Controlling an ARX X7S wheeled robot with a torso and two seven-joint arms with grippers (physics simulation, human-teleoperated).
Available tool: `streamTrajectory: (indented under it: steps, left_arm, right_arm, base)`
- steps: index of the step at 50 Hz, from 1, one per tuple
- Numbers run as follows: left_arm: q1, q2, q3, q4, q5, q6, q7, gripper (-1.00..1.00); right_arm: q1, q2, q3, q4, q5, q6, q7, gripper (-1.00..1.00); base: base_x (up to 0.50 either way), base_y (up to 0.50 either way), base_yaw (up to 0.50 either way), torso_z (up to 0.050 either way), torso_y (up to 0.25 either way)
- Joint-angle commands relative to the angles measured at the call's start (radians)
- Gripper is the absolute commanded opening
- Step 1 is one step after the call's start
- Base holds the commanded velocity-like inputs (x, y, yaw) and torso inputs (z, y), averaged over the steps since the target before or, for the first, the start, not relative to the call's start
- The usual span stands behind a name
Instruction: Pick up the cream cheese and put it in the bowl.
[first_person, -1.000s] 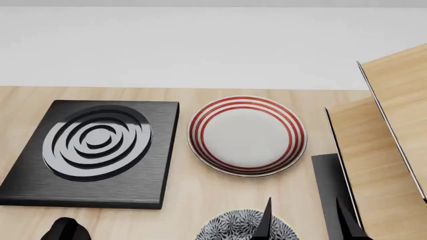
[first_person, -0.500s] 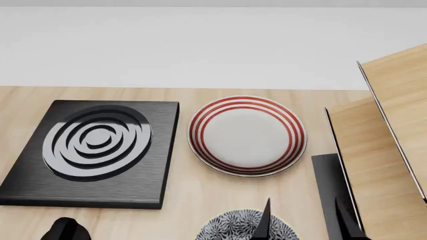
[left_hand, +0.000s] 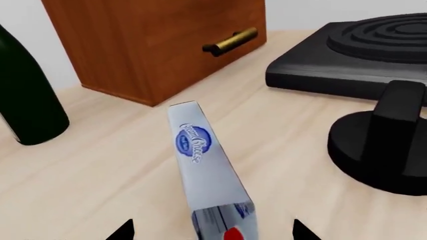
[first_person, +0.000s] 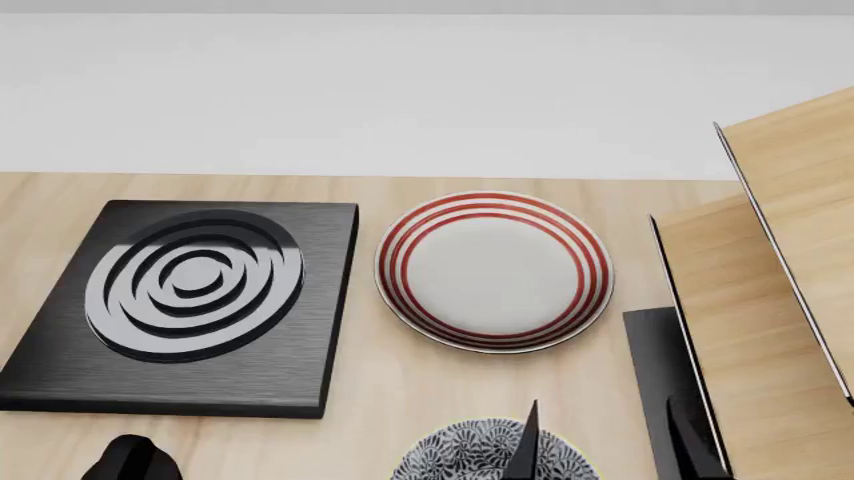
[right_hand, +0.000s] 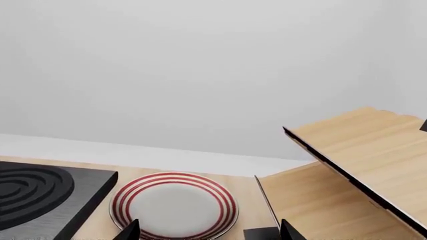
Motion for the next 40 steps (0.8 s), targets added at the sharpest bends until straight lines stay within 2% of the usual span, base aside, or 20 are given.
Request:
streamTrajectory:
  steps: [1,25,40]
  left_arm:
    - [-0.013,0.001,0.009,-0.042,-0.004,0.017,0.001,1.00]
    - [-0.062,0.004,0.030,-0.126,-0.003,0.027,-0.002,1.00]
    - [-0.071,-0.006,0.030,-0.115,-0.003,0.013,-0.020,1.00]
  right_arm:
    - [0.001,0.002,-0.003,0.002,0.002,0.001,0.002,1.00]
    - [0.005,0.004,-0.013,0.025,0.004,-0.013,-0.002,1.00]
    - [0.005,0.004,-0.020,0.025,0.005,-0.013,0.001,1.00]
  base:
    - [0.00,0.00,0.00,0.000,0.000]
    - [0.00,0.00,0.00,0.000,0.000]
    - [0.00,0.00,0.00,0.000,0.000]
